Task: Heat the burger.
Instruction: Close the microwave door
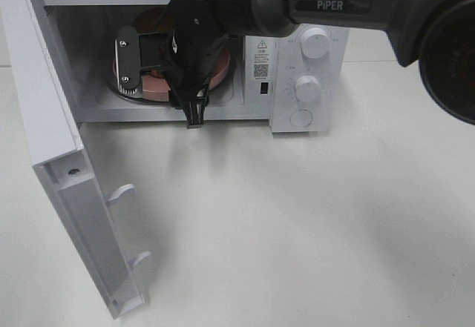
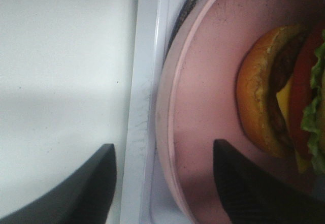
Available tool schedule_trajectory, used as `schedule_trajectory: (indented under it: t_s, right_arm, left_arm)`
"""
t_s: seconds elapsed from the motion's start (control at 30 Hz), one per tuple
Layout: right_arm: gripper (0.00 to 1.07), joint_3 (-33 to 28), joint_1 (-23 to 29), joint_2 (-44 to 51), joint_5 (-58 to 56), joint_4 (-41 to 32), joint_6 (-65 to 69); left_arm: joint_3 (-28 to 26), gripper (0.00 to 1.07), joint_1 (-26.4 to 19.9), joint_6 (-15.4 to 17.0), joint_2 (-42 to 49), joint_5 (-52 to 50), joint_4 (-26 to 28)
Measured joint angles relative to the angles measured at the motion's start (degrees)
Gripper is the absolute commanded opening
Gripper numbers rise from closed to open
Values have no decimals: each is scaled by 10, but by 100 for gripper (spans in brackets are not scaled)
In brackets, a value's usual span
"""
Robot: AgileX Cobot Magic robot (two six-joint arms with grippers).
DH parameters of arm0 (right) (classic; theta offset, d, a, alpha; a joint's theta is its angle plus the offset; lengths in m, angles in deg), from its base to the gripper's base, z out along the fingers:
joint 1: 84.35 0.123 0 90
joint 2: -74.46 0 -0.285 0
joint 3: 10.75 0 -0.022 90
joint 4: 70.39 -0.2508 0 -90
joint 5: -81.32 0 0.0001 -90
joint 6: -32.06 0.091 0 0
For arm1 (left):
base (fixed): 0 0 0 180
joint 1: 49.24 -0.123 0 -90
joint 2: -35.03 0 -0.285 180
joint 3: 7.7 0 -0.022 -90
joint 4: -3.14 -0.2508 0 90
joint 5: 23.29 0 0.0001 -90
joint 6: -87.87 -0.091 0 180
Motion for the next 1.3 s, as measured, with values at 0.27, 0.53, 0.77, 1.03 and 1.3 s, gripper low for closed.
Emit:
schedule_trajectory:
  t_s: [0.27, 0.53, 0.77, 1.03, 1.3]
  right_arm:
    - [78, -77, 3, 44, 42, -12, 1]
    - [76, -161, 3, 105, 83, -3, 2]
    - [76, -223, 3, 147, 101, 6, 28]
    - [76, -297, 3, 214, 112, 14, 81]
    - [76, -372, 3, 276, 114, 17, 157]
  left_arm:
    - [0, 98, 0, 0, 0, 0, 0]
    - [0, 98, 0, 0, 0, 0, 0]
    - [0, 98, 0, 0, 0, 0, 0]
    - [0, 98, 0, 0, 0, 0, 0]
    - [0, 98, 0, 0, 0, 0, 0]
